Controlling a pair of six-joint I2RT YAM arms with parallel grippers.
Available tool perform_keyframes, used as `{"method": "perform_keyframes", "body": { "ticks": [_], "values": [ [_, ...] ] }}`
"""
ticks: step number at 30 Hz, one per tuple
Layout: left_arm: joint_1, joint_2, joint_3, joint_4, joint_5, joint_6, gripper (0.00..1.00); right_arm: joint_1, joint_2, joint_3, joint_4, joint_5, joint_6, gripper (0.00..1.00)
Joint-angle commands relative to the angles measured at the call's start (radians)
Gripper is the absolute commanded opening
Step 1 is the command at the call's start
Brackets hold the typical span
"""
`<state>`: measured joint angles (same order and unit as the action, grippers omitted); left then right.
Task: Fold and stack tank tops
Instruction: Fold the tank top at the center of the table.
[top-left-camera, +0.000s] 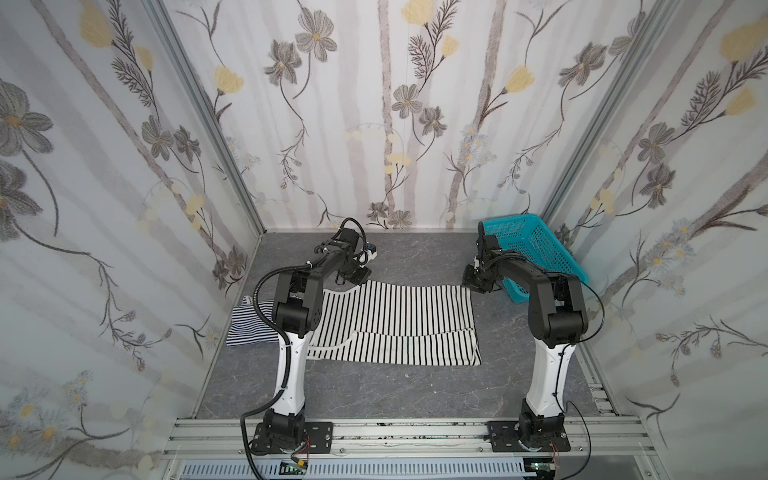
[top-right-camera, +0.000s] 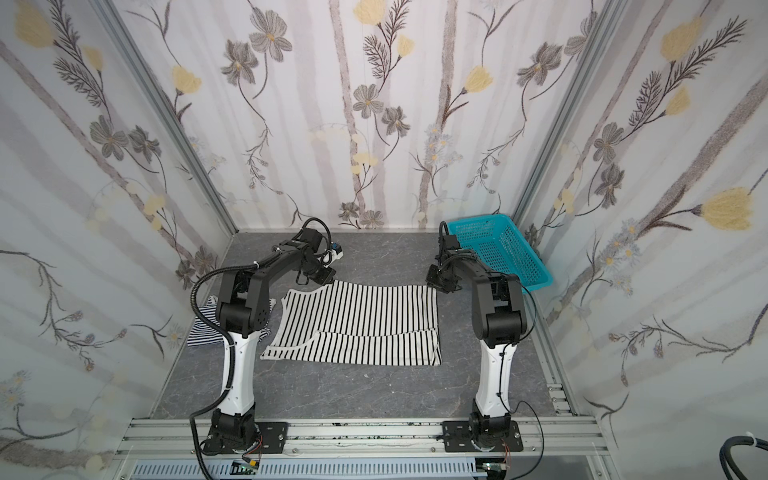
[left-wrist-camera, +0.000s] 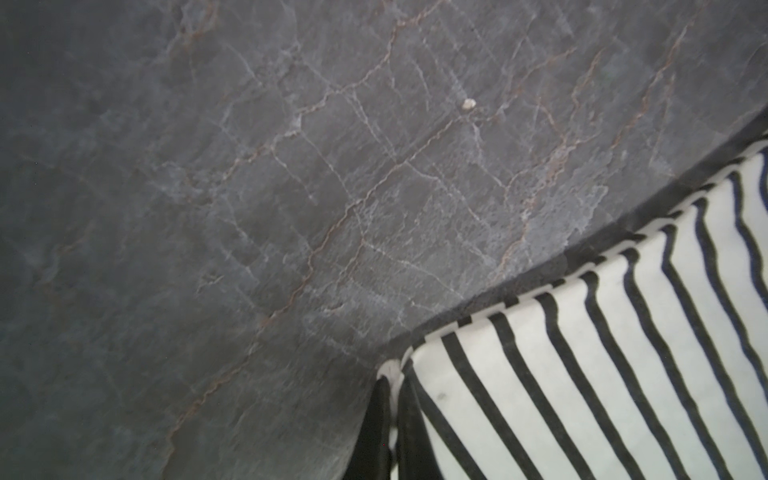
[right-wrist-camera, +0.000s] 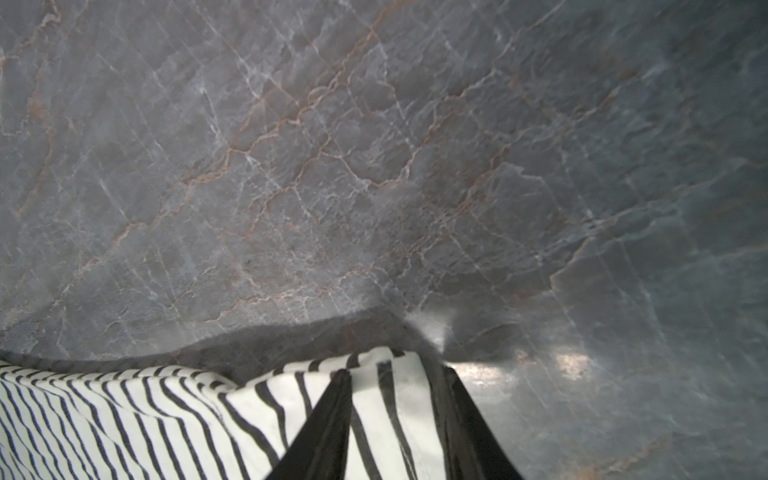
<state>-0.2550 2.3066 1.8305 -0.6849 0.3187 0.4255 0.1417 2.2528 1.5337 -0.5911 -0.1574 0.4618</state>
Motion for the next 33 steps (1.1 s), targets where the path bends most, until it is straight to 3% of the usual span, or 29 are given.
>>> {"method": "perform_keyframes", "body": {
  "ticks": [1,12,16,20,33],
  "values": [
    [0.004,-0.004,0.009,-0.009,-0.004,-0.008,0.00,0.008,0.015,0.023,-0.019,0.030,-0.023,0.32],
    [0.005,-0.017,0.011,-0.009,0.010,-0.014,0.00,0.029,0.057,0.098,-0.079,0.092,-0.037,0.28],
    [0.005,-0.019,0.005,-0.009,0.021,-0.014,0.00,0.029,0.061,0.103,-0.078,0.096,-0.038,0.19],
    [0.005,-0.024,0.005,-0.009,0.020,-0.019,0.00,0.030,0.044,0.102,-0.079,0.108,-0.043,0.00],
    [0.011,-0.121,-0.057,-0.007,0.063,-0.031,0.00,0.036,-0.158,-0.075,0.012,0.133,-0.069,0.00]
  ]
}}
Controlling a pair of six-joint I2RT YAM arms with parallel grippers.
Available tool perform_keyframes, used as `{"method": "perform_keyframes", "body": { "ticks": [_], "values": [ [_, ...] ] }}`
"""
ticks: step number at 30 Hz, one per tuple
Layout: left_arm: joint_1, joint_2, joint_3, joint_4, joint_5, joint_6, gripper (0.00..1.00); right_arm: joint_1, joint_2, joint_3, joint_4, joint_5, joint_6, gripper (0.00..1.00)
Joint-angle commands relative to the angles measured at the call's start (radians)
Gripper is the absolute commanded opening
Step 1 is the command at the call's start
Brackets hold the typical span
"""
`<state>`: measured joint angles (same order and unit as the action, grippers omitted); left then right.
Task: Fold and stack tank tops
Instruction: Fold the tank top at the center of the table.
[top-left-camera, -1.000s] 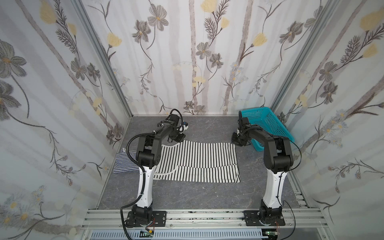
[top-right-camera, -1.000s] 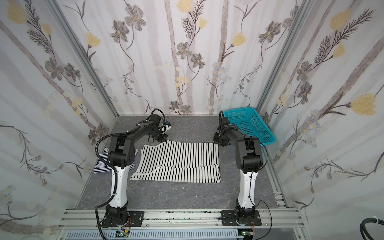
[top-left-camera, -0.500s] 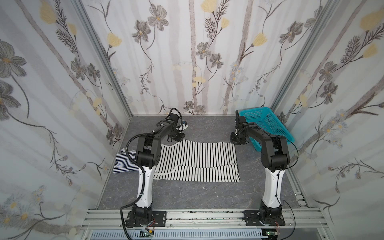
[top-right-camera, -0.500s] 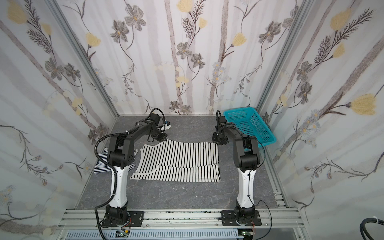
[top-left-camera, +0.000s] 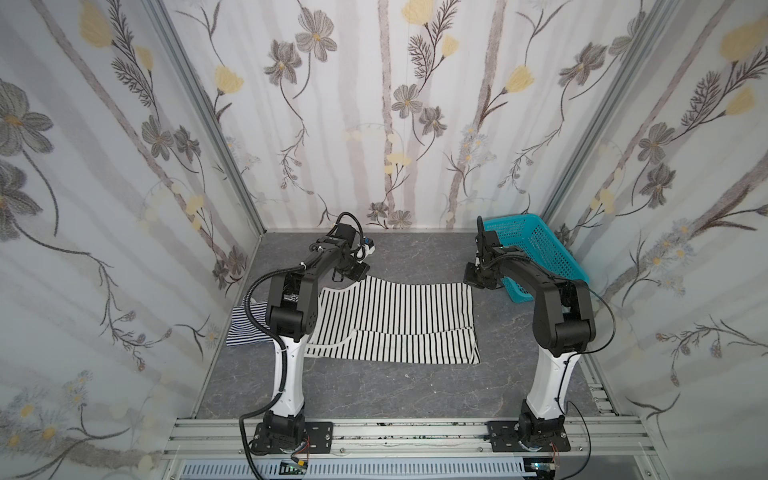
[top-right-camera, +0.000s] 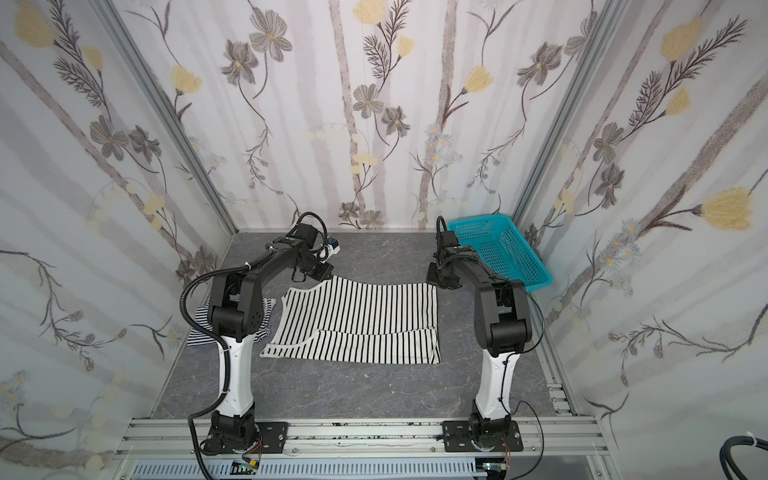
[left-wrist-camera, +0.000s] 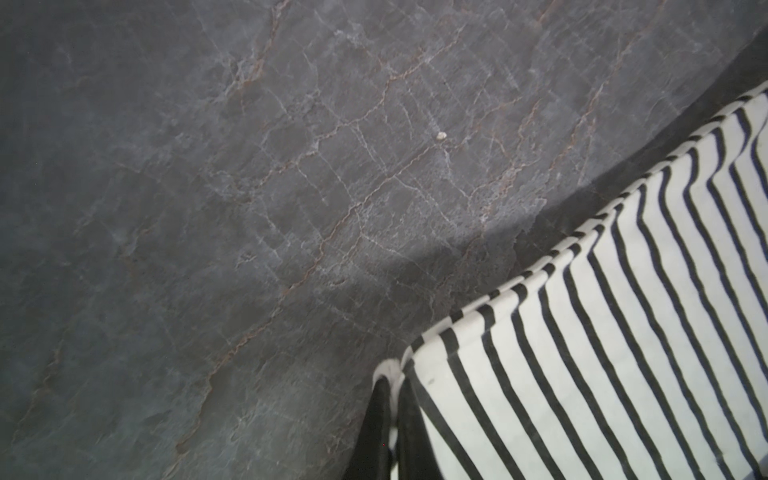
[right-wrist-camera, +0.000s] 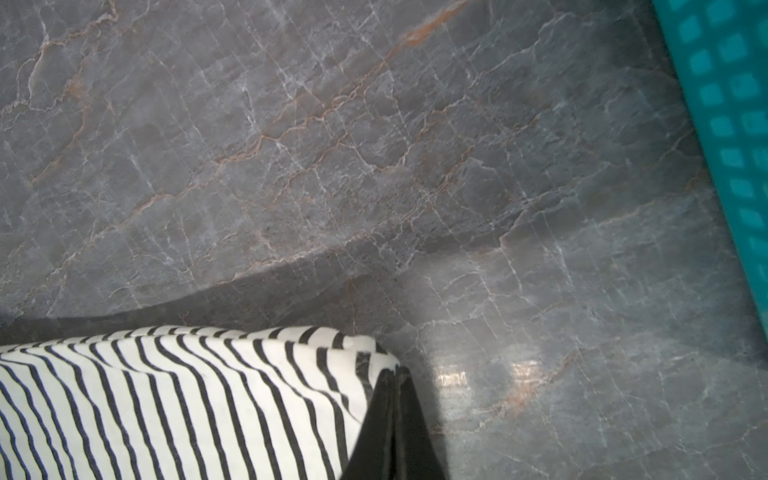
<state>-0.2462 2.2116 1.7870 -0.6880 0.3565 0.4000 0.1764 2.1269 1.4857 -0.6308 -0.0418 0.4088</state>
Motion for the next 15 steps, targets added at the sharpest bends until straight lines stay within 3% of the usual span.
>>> {"method": "perform_keyframes", "body": {
  "ticks": [1,15],
  "values": [
    [0.003,-0.035,-0.021,-0.004,0.025,-0.006,0.00,0.002,-0.045,-0.043,0.058,0.016,-0.016,0.00],
    [0.001,-0.173,-0.172,0.004,0.025,0.009,0.00,0.011,-0.257,-0.251,0.107,-0.009,-0.015,0.00]
  ]
}}
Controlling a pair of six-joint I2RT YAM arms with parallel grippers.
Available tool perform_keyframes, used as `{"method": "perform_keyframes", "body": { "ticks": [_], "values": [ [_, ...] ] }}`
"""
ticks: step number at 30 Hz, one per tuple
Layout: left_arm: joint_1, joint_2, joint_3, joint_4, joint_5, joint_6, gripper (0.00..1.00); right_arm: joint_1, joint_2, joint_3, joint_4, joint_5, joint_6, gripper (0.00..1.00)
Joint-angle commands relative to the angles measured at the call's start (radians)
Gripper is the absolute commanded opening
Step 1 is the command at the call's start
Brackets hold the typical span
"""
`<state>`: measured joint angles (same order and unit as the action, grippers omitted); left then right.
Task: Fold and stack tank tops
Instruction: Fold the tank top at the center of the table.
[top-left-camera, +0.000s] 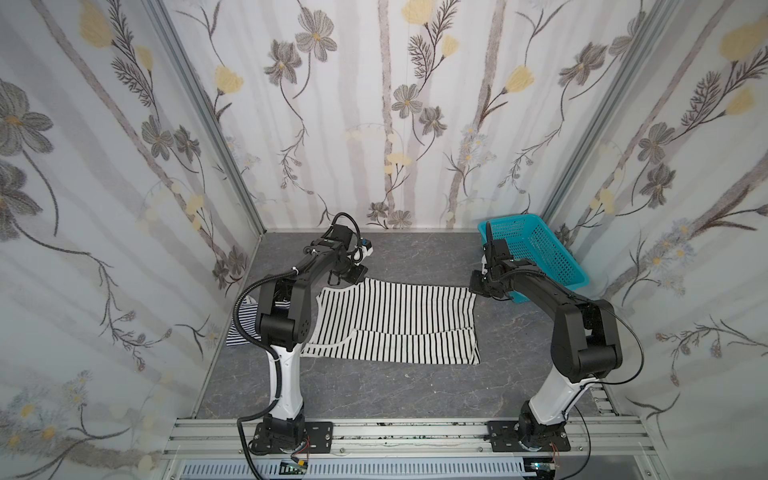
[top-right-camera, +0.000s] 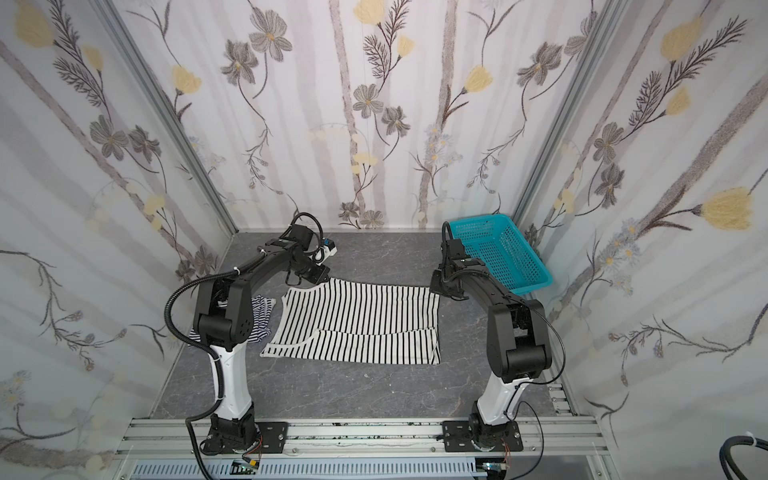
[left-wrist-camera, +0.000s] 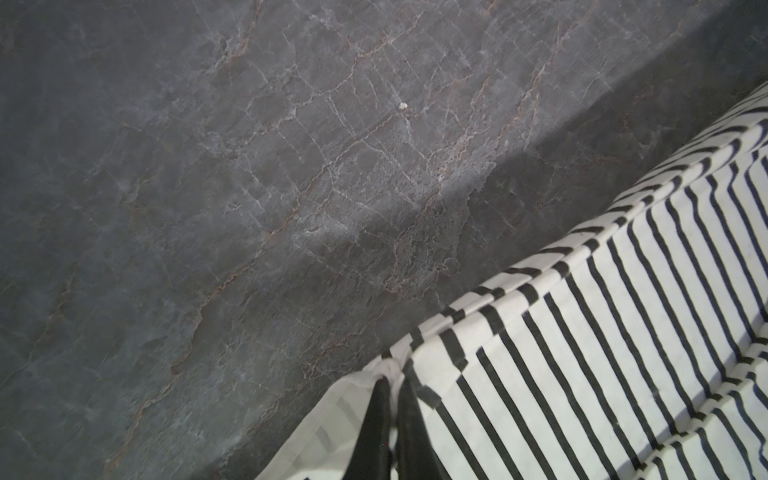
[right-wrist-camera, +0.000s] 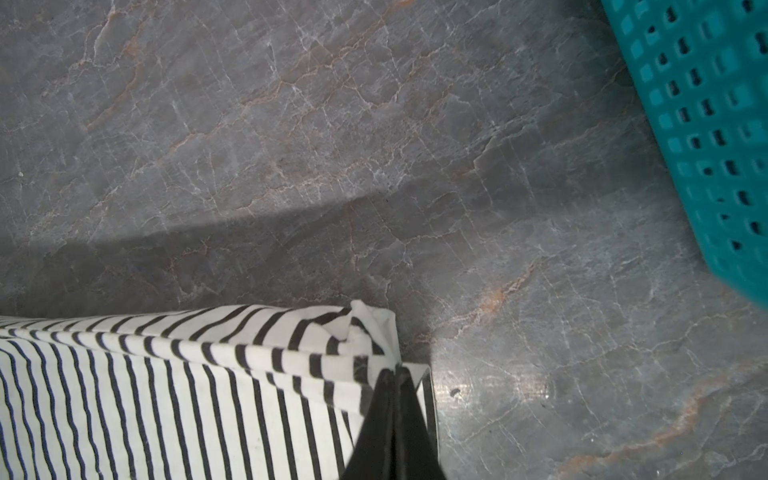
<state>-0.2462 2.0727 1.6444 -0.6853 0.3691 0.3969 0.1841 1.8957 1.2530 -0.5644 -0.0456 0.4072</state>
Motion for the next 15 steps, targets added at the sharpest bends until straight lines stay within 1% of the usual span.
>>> {"method": "perform_keyframes", "body": {
  "ticks": [1,7,12,15],
  "values": [
    [0.001,-0.045,-0.048,0.001,0.011,0.016,0.00,0.005,-0.034,-0.027,0.042,-0.008,-0.013,0.00],
    [-0.002,-0.128,-0.193,0.020,-0.015,0.040,0.01,0.012,-0.104,-0.108,0.053,-0.022,-0.008,0.00],
    [-0.003,-0.219,-0.318,0.045,-0.015,0.053,0.01,0.021,-0.179,-0.200,0.076,-0.032,0.008,0.00],
    [-0.007,-0.254,-0.375,0.050,-0.009,0.054,0.03,0.031,-0.200,-0.236,0.080,-0.033,0.012,0.00]
  ]
}}
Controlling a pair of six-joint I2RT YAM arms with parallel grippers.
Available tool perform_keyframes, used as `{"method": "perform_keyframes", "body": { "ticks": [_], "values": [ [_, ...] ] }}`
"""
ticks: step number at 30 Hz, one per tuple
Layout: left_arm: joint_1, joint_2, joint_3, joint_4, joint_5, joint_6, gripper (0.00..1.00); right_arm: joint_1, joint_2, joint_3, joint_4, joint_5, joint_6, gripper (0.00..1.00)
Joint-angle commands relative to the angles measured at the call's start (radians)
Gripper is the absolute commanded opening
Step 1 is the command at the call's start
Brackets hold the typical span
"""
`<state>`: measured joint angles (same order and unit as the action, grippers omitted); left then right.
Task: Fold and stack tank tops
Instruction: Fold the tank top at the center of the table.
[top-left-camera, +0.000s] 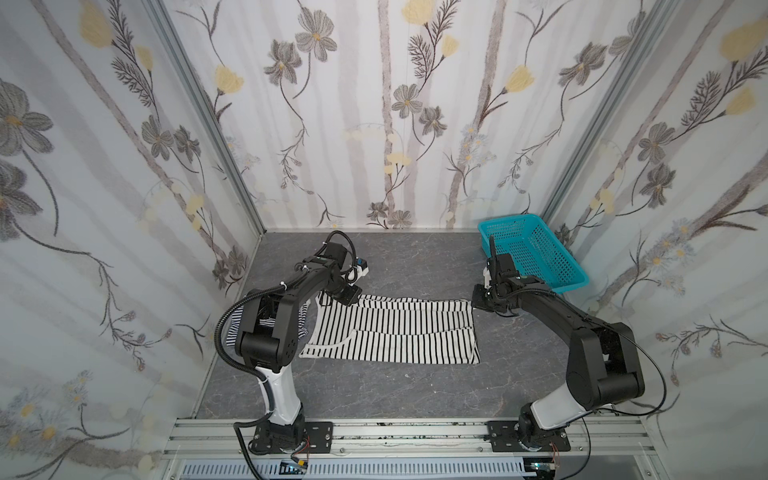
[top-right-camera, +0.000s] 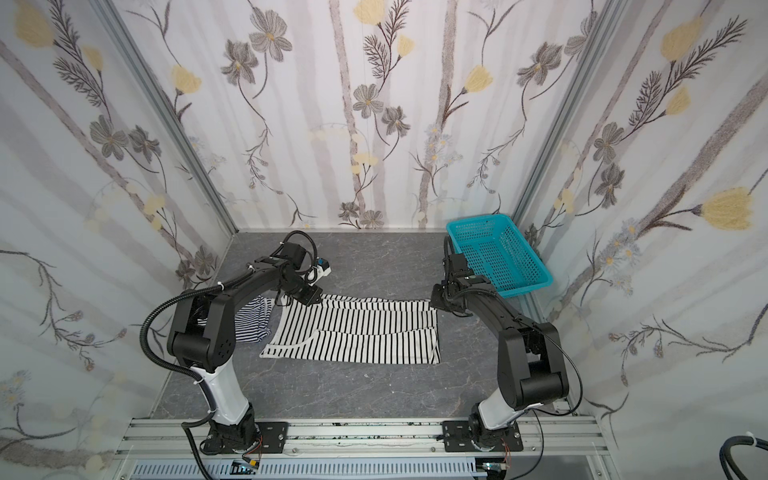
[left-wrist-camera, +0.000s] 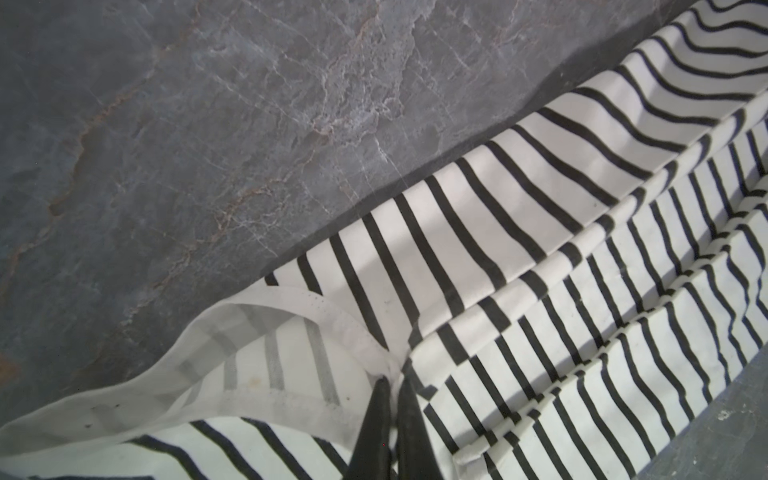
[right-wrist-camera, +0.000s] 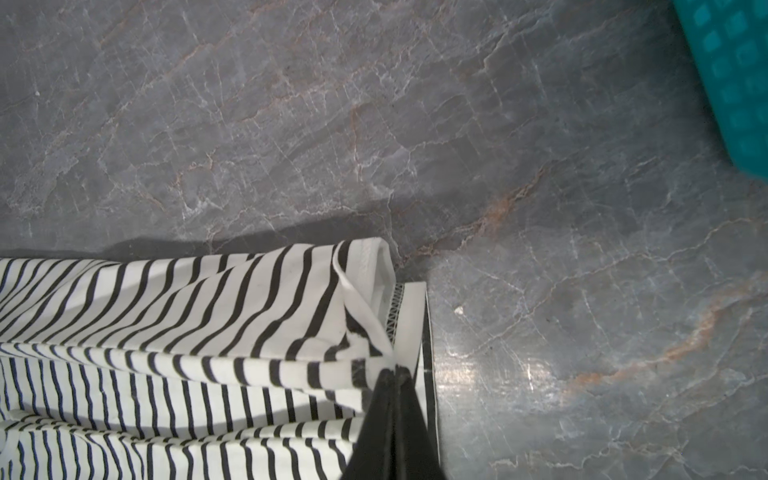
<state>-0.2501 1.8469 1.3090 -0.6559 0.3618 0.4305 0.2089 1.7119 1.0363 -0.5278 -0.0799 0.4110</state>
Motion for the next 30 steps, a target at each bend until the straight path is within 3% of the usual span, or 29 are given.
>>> {"method": "perform_keyframes", "body": {
  "ticks": [1,20,30],
  "values": [
    [-0.005,-0.034,-0.053,0.021,0.001,0.022,0.03,0.008,-0.019,-0.027,0.043,0.003,0.009,0.00],
    [-0.030,-0.093,-0.185,0.053,-0.009,0.005,0.07,0.012,-0.030,-0.107,0.067,0.031,0.014,0.00],
    [-0.049,-0.110,-0.219,0.053,-0.017,0.002,0.16,0.012,-0.039,-0.142,0.081,0.034,0.022,0.00]
  ]
}}
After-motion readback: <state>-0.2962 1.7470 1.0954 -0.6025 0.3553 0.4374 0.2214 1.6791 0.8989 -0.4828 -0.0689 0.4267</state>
